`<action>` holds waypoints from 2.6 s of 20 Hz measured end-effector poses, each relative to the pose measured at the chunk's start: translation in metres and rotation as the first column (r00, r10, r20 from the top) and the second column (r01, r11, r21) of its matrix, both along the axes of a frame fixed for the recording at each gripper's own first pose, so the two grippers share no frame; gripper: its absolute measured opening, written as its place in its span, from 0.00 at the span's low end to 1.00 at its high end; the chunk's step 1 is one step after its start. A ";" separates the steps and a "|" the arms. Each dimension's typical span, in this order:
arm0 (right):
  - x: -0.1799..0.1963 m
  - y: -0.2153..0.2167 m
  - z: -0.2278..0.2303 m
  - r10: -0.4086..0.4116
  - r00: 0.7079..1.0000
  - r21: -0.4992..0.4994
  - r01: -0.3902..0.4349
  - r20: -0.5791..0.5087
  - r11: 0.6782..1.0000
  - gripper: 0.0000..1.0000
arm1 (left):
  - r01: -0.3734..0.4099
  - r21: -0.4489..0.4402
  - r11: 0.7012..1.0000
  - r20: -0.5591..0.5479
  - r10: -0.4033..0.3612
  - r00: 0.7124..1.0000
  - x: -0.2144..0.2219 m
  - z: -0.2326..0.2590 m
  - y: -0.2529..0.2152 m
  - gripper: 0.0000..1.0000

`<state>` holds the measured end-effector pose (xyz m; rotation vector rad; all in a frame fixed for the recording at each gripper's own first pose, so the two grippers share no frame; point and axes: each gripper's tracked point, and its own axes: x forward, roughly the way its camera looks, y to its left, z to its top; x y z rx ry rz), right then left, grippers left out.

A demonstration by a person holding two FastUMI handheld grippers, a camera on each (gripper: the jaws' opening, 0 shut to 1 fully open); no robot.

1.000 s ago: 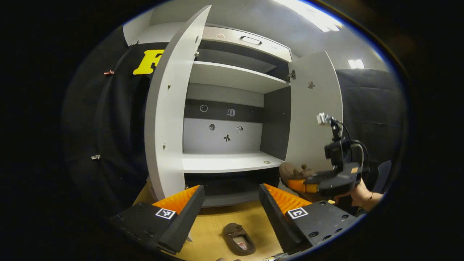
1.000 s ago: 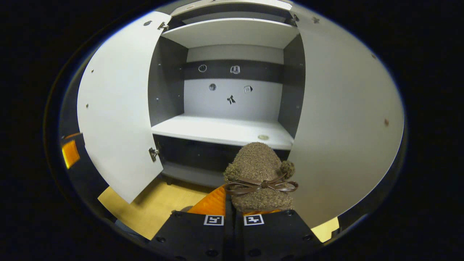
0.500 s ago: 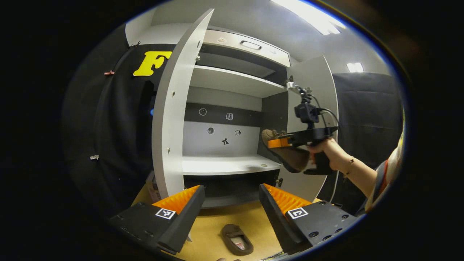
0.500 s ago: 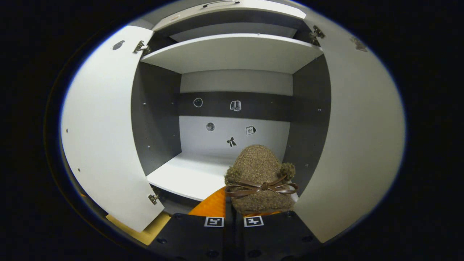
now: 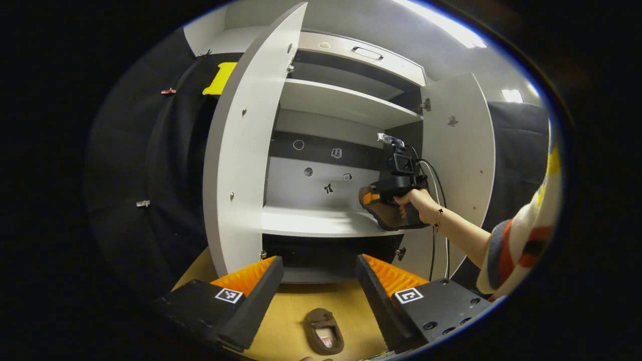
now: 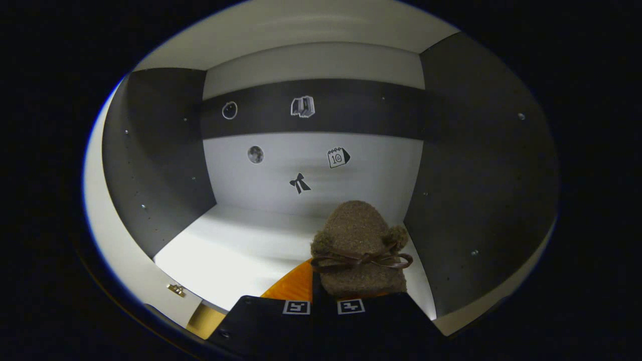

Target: Grab one shoe with the right hand and put it into the shoe cabinet, grab the other shoe with the left hand and put it into the shoe cabinet; then close the right door with the right hand and the left door with the left hand.

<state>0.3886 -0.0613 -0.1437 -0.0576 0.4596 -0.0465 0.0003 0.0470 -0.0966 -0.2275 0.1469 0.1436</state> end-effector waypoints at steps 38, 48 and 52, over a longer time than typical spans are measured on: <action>-0.243 0.034 0.161 0.020 0.912 0.071 -0.054 0.410 0.996 0.98 | 0.264 -0.004 0.965 0.030 -0.264 0.964 0.001 -0.016 -0.049 0.94; -0.334 0.035 0.160 0.028 0.879 0.037 -0.051 0.475 0.998 0.98 | 0.212 -0.061 0.975 -0.224 -0.221 0.949 -0.013 -0.174 -0.052 0.94; -0.347 0.035 0.170 0.043 0.868 0.024 -0.063 0.494 0.998 0.98 | 0.219 -0.146 0.965 -0.370 -0.258 0.892 -0.010 -0.260 -0.060 0.88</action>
